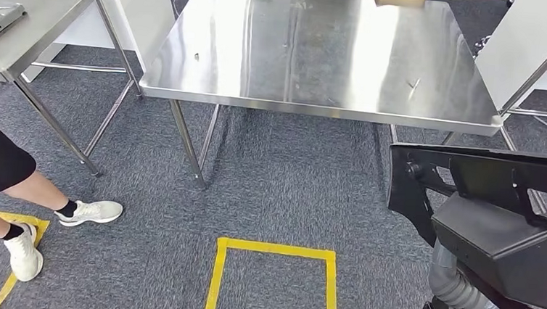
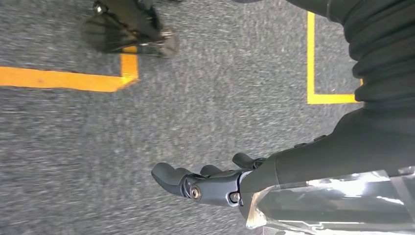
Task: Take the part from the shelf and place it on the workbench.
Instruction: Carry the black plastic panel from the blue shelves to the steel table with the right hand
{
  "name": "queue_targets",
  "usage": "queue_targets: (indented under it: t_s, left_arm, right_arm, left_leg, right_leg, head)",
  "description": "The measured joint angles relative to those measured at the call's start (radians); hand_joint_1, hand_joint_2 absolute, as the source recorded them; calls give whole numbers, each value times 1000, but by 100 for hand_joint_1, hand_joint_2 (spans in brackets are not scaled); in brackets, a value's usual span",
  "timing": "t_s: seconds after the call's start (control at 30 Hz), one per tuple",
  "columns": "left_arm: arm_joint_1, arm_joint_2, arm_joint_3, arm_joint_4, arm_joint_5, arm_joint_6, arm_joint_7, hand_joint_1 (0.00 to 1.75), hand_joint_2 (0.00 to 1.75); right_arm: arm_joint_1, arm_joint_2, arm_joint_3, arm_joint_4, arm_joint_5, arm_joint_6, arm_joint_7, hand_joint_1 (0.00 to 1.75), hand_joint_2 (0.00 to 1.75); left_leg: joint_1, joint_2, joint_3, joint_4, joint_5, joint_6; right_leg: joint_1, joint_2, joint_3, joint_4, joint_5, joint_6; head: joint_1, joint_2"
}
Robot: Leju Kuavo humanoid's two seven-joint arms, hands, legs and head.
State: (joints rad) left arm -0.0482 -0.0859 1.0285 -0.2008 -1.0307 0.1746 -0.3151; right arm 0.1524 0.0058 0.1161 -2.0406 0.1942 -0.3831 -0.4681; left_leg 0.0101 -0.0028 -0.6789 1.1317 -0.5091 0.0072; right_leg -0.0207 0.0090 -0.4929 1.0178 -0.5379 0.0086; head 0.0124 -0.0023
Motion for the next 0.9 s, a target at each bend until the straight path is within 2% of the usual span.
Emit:
queue_targets:
  t_s: [0.03, 0.07, 0.17, 0.2, 0.23, 0.27, 0.33, 0.37, 0.4, 0.43, 0.47, 0.53, 0.57, 0.6, 0.67, 0.7, 0.73, 0.77, 0.8, 0.83, 0.87, 0.9]
  left_arm:
    - [0, 0, 0, 0, 0, 0, 0, 0, 175]
    - [0, 1, 0, 0, 0, 0, 0, 0, 175]
    - [0, 0, 0, 0, -1, 0, 1, 0, 175]
    - [-1, 0, 0, 0, -2, 0, 1, 0, 175]
    - [-1, 0, 0, 0, -3, 0, 1, 0, 175]
    - [-2, 1, 0, 0, -3, 0, 2, 0, 175]
    - [-2, 2, 0, 0, -3, 0, 2, 0, 175]
    - [-1, 1, 0, 0, -3, 0, 2, 0, 175]
    - [-1, 1, 0, 0, -3, 0, 2, 0, 175]
    - [0, 1, 0, 0, -3, 0, 2, 0, 175]
    - [0, 1, 0, 0, -3, 0, 1, 0, 175]
    - [1, 0, 0, 1, -4, 0, 1, 0, 175]
    - [0, 0, 0, 2, -4, 1, 1, 0, 175]
    - [0, 0, 0, 2, -5, 1, 0, 0, 175]
    - [-2, 1, 0, 2, -6, 1, 0, 0, 175]
    - [-3, 1, -1, 2, -7, 1, -1, 0, 175]
    - [-5, 2, -1, 2, -7, 0, -1, 0, 175]
    - [-6, 2, -1, 2, -8, 0, -1, 0, 175]
    - [-6, 2, -1, 2, -8, 0, -1, 0, 175]
    - [-5, 2, -2, 2, -8, 0, -1, 0, 175]
    - [-4, 2, -2, 2, -8, 0, -1, 0, 175]
    - [-2, 2, -2, 2, -8, 0, -1, 0, 175]
  right_arm:
    - [-1, 0, 0, 0, 0, -1, 0, 175, 175]
    - [-1, 0, 1, 1, 0, -1, 0, 175, 175]
    - [-3, 1, 1, 2, 2, -3, 0, 175, 175]
    - [-4, 1, 1, 2, 2, -5, 0, 175, 175]
    - [-5, 1, 1, 1, 3, -7, 0, 175, 175]
    - [-5, 0, 2, 1, 2, -8, 0, 175, 175]
    - [-4, -1, 2, 2, 0, -8, 0, 175, 175]
    - [-2, -3, 2, 2, -3, -8, 0, 175, 175]
    - [-1, -4, 2, 3, -5, -8, 0, 175, 175]
    - [0, -5, 2, 3, -7, -8, 0, 175, 175]
    - [0, -6, 2, 4, -9, -8, -1, 175, 175]
    - [1, -8, 2, 5, -11, -11, -1, 175, 175]
    - [1, -8, 2, 5, -11, -12, -2, 175, 175]
    - [2, -9, 2, 6, -11, -15, -2, 175, 175]
    - [2, -9, 2, 6, -11, -18, -2, 175, 175]
    - [2, -9, 2, 5, -11, -19, -2, 175, 175]
    - [2, -8, 2, 4, -11, -19, -2, 175, 175]
    - [2, -8, 2, 4, -11, -20, -3, 175, 175]
    - [2, -7, 2, 3, -11, -20, -3, 175, 175]
    - [3, -7, 3, 3, -11, -20, -3, 175, 175]
    - [5, -7, 3, 3, -11, -20, -3, 175, 175]
    - [6, -7, 3, 3, -11, -20, -2, 175, 175]
  left_leg:
    - [-2, 0, 14, -43, 34, 5]
    - [-5, 0, 25, -69, 56, 12]
    - [-8, -1, 51, -88, 57, 34]
    - [-6, -2, 63, -94, 56, 40]
    - [-5, -2, 78, -98, 53, 45]
    - [-4, -2, 87, -102, 48, 49]
    - [-6, -5, 101, -104, 34, 54]
    - [-7, -6, 109, -104, 25, 56]
    - [-7, -8, 120, -104, 15, 56]
    - [-8, -9, 134, -104, 3, 56]
    - [-8, -11, 149, -104, -9, 55]
    - [-11, -13, 173, -105, -33, 50]
    - [-13, -13, 179, -107, -44, 45]
    - [-15, -13, 187, -108, -50, 40]
    - [-16, -12, 196, -100, -50, 31]
    - [-16, -10, 191, -75, -43, 27]
    - [-15, -9, 169, -35, -38, 23]
    - [-13, -7, 133, 21, -42, 17]
    - [-11, -5, 91, 81, -59, 11]
    - [-8, -4, 47, 131, -89, 4]
    - [-4, -3, 9, 161, -121, -1]
    - [-1, -2, -16, 166, -142, -5]
  right_leg:
    - [2, 1, 9, -1, -10, 6]
    - [4, 2, 15, -4, -19, 13]
    - [8, 4, 34, 6, -19, 38]
    - [9, 2, 27, 32, -17, 43]
    - [9, 1, 5, 72, -20, 45]
    - [9, 0, -34, 130, -30, 43]
    - [9, -1, -127, 248, -75, 33]
    - [9, -1, -164, 279, -100, 30]
    - [10, -1, -186, 281, -113, 30]
    - [10, -1, -193, 250, -104, 35]
    - [11, -2, -187, 194, -71, 42]
    - [16, -7, -169, 74, 34, 52]
    - [19, -9, -159, 39, 74, 49]
    - [21, -11, -156, 20, 97, 41]
    - [16, -8, -134, 9, 102, 21]
    - [11, -6, -122, 4, 100, 12]
    - [7, -6, -105, 1, 94, 3]
    - [4, -6, -92, -1, 86, -4]
    - [5, -6, -81, -2, 76, -9]
    - [4, -6, -69, -3, 64, -12]
    - [4, -4, -56, -3, 53, -12]
    - [4, -2, -41, -3, 41, -11]
  head:
    - [-1, 0]
    - [-1, 0]
    - [-3, 0]
    - [-3, 0]
    - [-1, 0]
    - [1, 0]
    - [3, 0]
    - [4, 0]
    - [4, 0]
    - [4, 0]
    - [4, 0]
    - [5, 0]
    - [6, 0]
    - [6, 0]
    - [7, 0]
    - [7, 0]
    - [6, 0]
    - [5, 0]
    - [4, 0]
    - [3, 0]
    - [3, 0]
    - [3, 0]
